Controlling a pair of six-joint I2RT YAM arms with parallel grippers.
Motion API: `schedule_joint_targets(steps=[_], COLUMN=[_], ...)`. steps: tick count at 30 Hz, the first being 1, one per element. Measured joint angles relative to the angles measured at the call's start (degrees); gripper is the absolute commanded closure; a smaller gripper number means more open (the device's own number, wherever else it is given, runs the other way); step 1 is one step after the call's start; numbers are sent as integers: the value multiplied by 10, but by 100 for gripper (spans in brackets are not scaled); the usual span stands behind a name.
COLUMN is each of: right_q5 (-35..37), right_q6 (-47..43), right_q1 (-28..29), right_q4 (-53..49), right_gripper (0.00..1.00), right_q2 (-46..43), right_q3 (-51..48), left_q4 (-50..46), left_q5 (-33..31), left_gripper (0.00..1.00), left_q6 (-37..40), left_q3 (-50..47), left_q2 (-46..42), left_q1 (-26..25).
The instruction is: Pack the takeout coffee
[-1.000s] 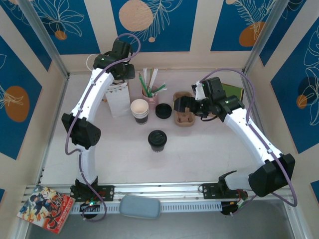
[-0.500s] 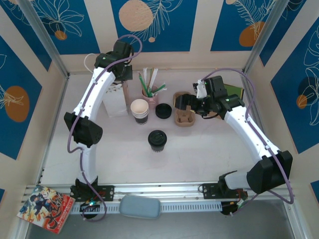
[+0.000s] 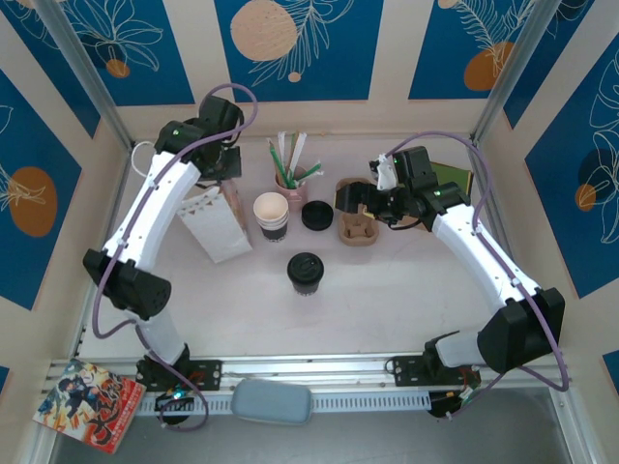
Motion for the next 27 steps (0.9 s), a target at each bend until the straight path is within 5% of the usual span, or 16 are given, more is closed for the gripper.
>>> schedule_joint_targets(steps=[17,27], right_q5=[-10,-10], right_q6=[0,0], right_q1=[23,31], right_q4=[4,4], right_gripper=[1,1], right_q2=[21,23], right_q3=[-1,-1], left_q4=[9,7], left_q5=[-1,3], left_gripper=[100,56], left_q6=[-62,-73], left_q3=[-179,-184], left_q2=[-128,-139], left_q1=[-85,-87])
